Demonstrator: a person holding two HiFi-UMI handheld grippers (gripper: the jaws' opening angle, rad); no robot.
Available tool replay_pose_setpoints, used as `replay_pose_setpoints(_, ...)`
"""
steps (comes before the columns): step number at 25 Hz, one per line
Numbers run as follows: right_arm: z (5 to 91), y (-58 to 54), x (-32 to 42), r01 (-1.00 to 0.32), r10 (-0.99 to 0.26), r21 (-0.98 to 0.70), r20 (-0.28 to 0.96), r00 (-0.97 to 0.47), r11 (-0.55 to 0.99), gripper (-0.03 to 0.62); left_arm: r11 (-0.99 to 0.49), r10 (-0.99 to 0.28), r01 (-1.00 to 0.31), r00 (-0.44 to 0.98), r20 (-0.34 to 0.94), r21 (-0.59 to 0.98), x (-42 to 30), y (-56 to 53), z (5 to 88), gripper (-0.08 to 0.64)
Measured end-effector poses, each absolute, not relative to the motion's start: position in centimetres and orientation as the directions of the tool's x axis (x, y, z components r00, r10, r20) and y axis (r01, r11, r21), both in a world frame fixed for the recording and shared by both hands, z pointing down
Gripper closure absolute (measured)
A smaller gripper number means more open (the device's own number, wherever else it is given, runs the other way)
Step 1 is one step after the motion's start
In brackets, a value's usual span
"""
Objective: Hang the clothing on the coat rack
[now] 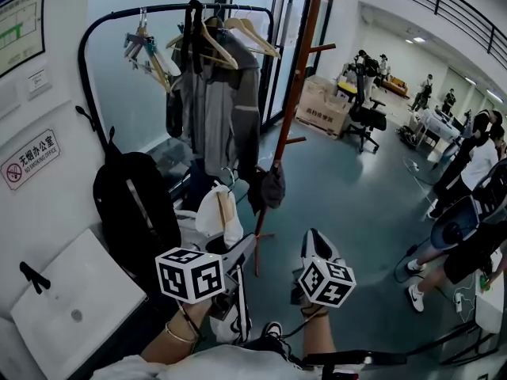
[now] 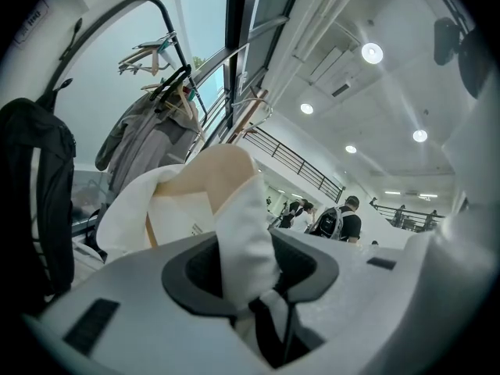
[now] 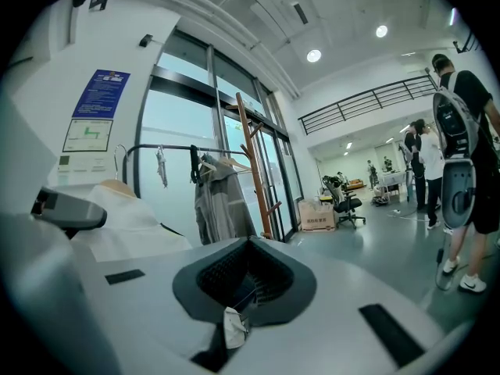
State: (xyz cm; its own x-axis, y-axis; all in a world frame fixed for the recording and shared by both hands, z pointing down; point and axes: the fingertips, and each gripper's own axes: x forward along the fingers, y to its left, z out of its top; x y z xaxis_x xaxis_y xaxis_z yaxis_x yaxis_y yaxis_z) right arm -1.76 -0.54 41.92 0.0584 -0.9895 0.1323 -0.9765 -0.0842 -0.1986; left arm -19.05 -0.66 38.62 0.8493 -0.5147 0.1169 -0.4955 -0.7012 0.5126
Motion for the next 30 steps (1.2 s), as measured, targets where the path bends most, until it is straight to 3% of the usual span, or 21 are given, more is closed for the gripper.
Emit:
replay_pose_setpoints(15,42.2,-4.7,5.4,-0.98,-0.99,-0.194,0.141,0.023,-0.051,0.569,-0.669,-0.566,-0.542,0.815,0.123,0.509,-12.7,-4.1,39.1,0.411)
replay_pose_setpoints(30,42.2,-12.2,13.5,-0.975,-0.985,-0.21,0.141,-0.104,0.073,0.569,-0.595,-0.681,-0.633,0.724,0.107,0.495,-4.8,-9.0,38.1,0.411)
